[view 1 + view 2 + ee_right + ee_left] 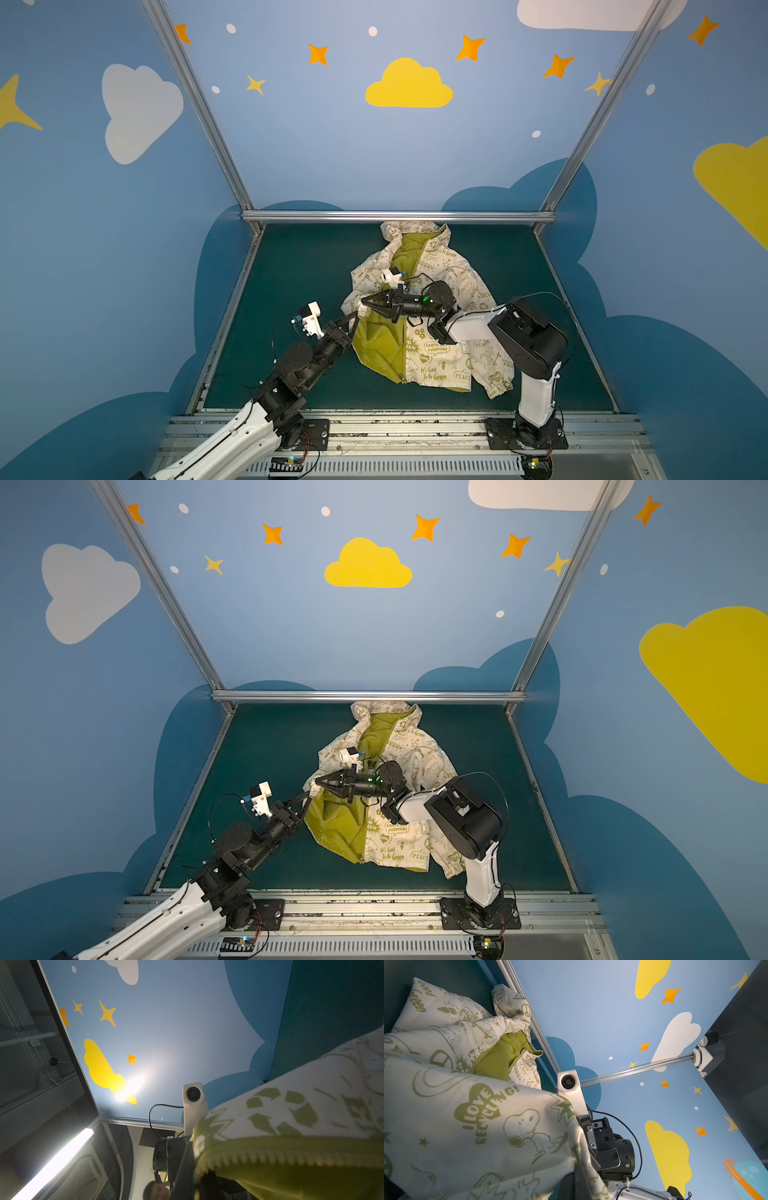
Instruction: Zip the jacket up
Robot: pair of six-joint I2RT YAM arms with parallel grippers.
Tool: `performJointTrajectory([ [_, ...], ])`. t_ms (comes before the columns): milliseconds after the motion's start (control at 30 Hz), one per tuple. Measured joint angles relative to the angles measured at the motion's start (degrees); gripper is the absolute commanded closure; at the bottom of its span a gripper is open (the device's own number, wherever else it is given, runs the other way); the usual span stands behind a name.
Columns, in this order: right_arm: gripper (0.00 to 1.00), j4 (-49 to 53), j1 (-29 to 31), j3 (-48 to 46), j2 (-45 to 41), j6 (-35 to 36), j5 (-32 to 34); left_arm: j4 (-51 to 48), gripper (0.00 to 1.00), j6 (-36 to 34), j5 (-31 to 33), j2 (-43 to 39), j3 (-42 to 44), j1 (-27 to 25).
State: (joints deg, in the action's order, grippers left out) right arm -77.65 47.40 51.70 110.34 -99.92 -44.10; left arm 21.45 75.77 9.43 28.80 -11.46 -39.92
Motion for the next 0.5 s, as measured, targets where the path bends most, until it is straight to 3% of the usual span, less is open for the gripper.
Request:
performJointTrajectory([
  [500,1.0,6.7,0.7,0.1,-0.2,4.7,-2.1,-0.5,0.79,-0.5,-0.2,0.0,0.0,0.0],
])
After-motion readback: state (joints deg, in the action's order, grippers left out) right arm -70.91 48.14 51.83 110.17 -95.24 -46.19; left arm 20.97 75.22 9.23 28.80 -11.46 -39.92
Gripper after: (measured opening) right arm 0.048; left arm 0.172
